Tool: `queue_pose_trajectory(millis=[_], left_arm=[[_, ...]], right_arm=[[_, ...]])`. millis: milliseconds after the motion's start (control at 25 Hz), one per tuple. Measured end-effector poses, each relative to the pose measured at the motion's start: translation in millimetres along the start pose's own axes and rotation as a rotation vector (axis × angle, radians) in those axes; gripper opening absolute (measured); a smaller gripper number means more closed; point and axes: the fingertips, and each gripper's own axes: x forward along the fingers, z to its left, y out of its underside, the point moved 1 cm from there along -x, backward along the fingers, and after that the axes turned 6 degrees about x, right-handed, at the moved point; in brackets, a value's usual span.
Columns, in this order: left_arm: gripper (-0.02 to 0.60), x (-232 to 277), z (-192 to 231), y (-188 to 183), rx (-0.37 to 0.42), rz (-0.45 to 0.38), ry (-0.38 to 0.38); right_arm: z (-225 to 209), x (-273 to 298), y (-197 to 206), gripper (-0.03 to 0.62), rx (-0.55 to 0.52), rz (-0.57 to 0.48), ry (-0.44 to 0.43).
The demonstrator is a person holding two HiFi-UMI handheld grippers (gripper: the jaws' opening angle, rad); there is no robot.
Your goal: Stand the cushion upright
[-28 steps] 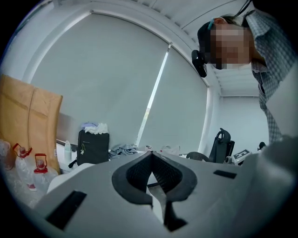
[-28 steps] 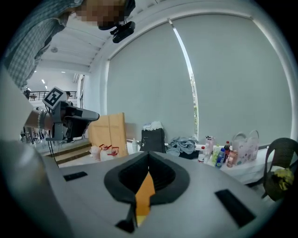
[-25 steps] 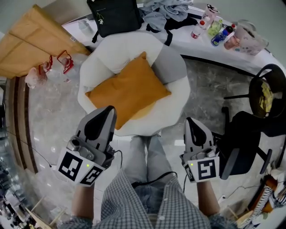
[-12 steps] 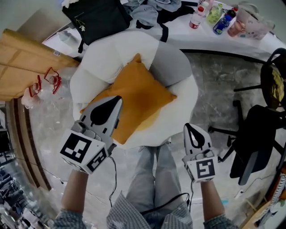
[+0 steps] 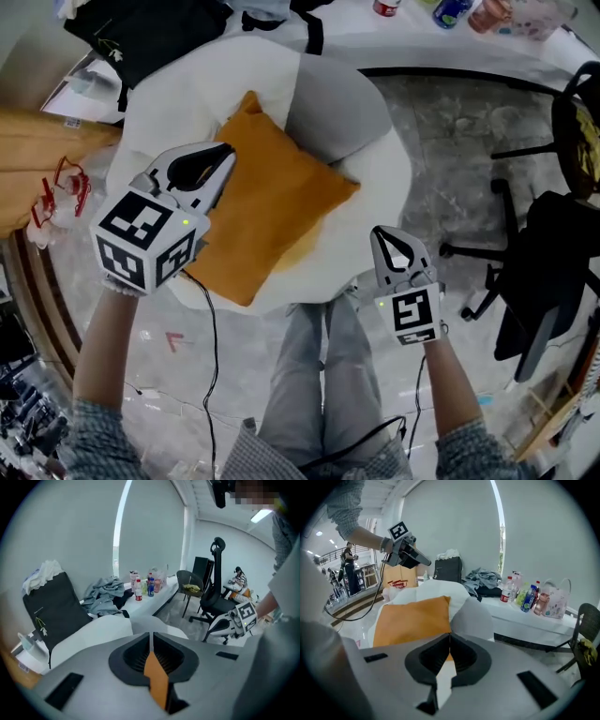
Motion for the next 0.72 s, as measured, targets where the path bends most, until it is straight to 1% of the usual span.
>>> queue_pose_trajectory(millis=[40,80,120,200,280,320,400,440,640,720], left_arm=[[0.020,9.8,4.3,5.3,0.016,0.026,0.006],[0.042,19.2,9.0,9.9,0.022,0.047,0.011],[0.071,28.5,14.0,13.6,0.018,0.063,0.013],[0.096,46.6,24.7,20.0,-0.009,0.085,0.010],[0.111,64.1,34.9,27.6,-0.026,0.116,0.009],[0.116,74.0,39.4,32.5,-0.022,0.141,0.013],[0.153,96.1,47.8,43.6,0.007,0.210,0.026],[0.160,106.6,53.0,49.0,0.026,0.247,0.028],[0.166,142.1,81.0,74.6,0.128,0.409,-0.008],[0.171,153.8,88.6,84.9,0.150,0.451,-0.022]], right_arm=[[-1.8,8.1,6.0,0.007,-0.009,0.011,-0.007],[-3.7,16.2,11.9,0.011,-0.030,0.024,-0.014],[-6.1,23.8,18.0,0.012,-0.060,0.040,-0.021],[-10.4,38.1,30.9,0.036,-0.114,0.078,-0.038],[-13.4,51.8,42.8,0.084,-0.147,0.114,-0.059],[-15.8,58.3,47.8,0.102,-0.162,0.127,-0.067],[-21.7,69.8,57.2,0.114,-0.191,0.147,-0.079],[-24.1,75.3,62.0,0.123,-0.201,0.158,-0.085],[-25.4,102.9,83.0,0.177,-0.285,0.207,-0.116],[-25.0,112.5,90.1,0.179,-0.323,0.220,-0.117]])
